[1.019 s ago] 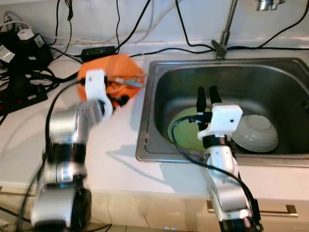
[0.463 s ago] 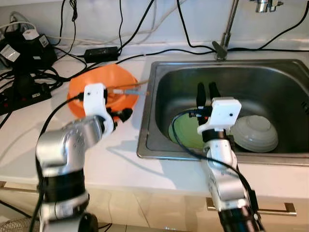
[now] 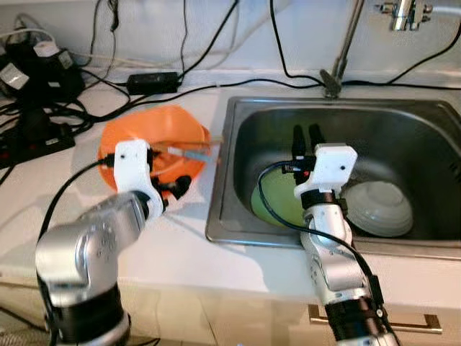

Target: Kitchen organization

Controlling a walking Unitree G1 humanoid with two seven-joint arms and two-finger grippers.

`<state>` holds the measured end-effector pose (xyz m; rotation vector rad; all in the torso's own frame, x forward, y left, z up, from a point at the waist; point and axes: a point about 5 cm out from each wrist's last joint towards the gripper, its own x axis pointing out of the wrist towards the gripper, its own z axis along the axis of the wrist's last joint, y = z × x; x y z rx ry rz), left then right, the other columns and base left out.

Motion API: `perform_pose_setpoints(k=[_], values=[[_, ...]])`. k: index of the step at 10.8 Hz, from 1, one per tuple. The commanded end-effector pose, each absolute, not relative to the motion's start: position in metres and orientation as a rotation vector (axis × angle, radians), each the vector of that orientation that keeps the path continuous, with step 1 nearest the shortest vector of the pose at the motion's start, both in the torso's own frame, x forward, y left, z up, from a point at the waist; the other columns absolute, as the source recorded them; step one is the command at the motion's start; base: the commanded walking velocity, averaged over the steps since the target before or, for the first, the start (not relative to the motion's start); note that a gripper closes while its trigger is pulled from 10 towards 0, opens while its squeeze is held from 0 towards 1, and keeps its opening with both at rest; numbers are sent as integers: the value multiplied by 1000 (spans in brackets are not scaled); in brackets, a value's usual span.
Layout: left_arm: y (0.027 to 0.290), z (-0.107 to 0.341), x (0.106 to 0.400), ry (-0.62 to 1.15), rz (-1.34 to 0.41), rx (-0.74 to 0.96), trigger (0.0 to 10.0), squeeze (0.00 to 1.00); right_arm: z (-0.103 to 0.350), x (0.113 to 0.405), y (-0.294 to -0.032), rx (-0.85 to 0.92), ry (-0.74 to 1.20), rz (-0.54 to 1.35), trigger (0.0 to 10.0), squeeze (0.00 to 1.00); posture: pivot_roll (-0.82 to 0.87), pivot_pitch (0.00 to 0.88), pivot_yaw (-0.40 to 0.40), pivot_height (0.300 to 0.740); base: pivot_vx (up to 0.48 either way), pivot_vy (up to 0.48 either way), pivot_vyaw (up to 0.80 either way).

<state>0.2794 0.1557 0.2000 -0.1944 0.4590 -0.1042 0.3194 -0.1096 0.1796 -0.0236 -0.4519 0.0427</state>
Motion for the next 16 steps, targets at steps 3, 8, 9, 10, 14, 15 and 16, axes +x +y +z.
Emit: perform_pose_setpoints(k=[3,8,9,10,14,15,16], values=[[156,185,260,559,-71,-178,10000,0,159,322,-115,-35,-383,44,10000,0,148,62,79,740,0,0,0],[158,190,240,540,-54,-132,10000,0,159,325,-116,-32,-388,48,10000,0,173,61,77,740,0,0,0],[159,191,237,531,-55,-113,10000,0,159,326,-115,-30,-388,51,10000,0,178,57,76,740,0,0,0],[162,194,237,518,-42,-66,10000,0,159,328,-113,-26,-389,55,10000,0,181,54,74,740,0,0,0],[174,199,236,458,55,32,10000,0,161,330,-112,-24,-398,58,10000,0,187,50,67,740,0,0,0],[187,197,236,474,100,96,10000,0,160,331,-111,-23,-398,62,10000,0,189,52,62,740,0,0,0],[191,200,237,459,145,170,10000,0,161,331,-110,-19,-401,67,10000,0,195,54,58,740,0,0,0]])
